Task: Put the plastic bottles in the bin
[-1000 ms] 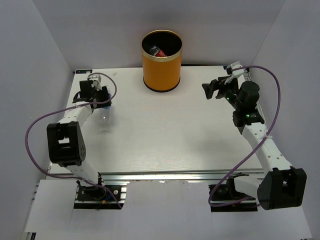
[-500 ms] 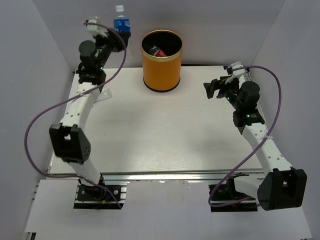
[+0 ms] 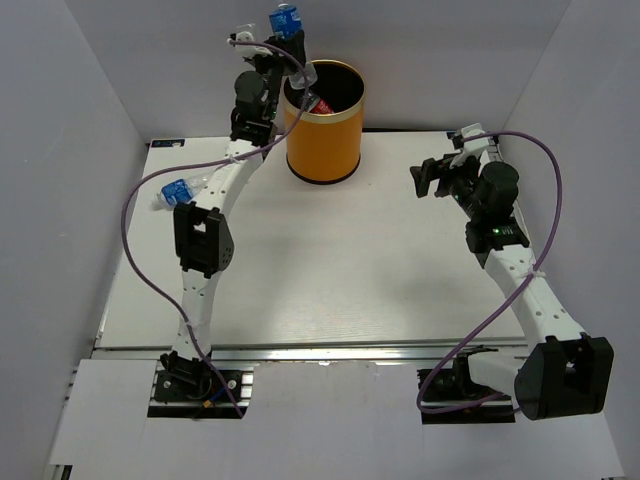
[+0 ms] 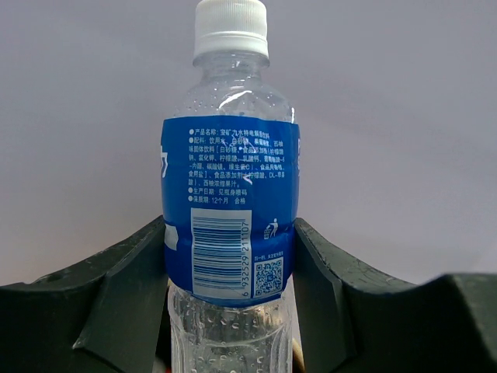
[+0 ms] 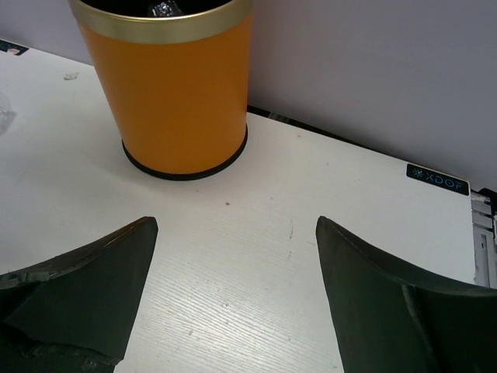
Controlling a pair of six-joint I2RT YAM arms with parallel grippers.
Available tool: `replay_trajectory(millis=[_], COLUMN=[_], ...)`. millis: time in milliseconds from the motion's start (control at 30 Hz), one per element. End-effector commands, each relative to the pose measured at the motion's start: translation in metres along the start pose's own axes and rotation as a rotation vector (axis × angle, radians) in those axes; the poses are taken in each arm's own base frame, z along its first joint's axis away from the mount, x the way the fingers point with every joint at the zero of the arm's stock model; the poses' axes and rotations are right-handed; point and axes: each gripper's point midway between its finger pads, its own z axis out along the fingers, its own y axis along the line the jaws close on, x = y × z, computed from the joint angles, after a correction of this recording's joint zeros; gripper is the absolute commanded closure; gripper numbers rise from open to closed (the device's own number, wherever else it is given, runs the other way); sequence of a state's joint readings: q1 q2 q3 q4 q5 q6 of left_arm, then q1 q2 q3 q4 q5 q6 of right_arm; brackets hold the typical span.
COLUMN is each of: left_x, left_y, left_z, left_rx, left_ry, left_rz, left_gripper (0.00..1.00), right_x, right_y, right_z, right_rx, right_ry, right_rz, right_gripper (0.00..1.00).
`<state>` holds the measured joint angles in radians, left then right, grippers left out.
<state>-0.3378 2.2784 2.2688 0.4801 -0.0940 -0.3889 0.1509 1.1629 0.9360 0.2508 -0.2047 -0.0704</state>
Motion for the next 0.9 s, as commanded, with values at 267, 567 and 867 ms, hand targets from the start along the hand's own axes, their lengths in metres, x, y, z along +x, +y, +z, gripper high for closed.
replay_trajectory(millis=[267, 567, 867], left_x=[0.011, -0.004, -0.087], left_y=[-0.013, -0.034, -0.032], left_z=[0.004, 0.011, -0.01], left_rx=[-0.019, 0.056, -0.09], left_ry=[-0.156, -0.162, -0.128], left_rz=[-0.023, 0.013, 0.146], left_gripper=[0.44, 0.02, 0.02], right_x=[-0.027, -0.023, -0.025], right_y=[-0.011, -0.009, -0.002], right_z=[-0.002, 0.003, 0.002], right_rx=[0.045, 0.032, -0.004], right_ry=[-0.059, -0.047, -0.048], right_rz=[-0.058, -0.053, -0.031], right_gripper=[0.1, 0.11, 0.11])
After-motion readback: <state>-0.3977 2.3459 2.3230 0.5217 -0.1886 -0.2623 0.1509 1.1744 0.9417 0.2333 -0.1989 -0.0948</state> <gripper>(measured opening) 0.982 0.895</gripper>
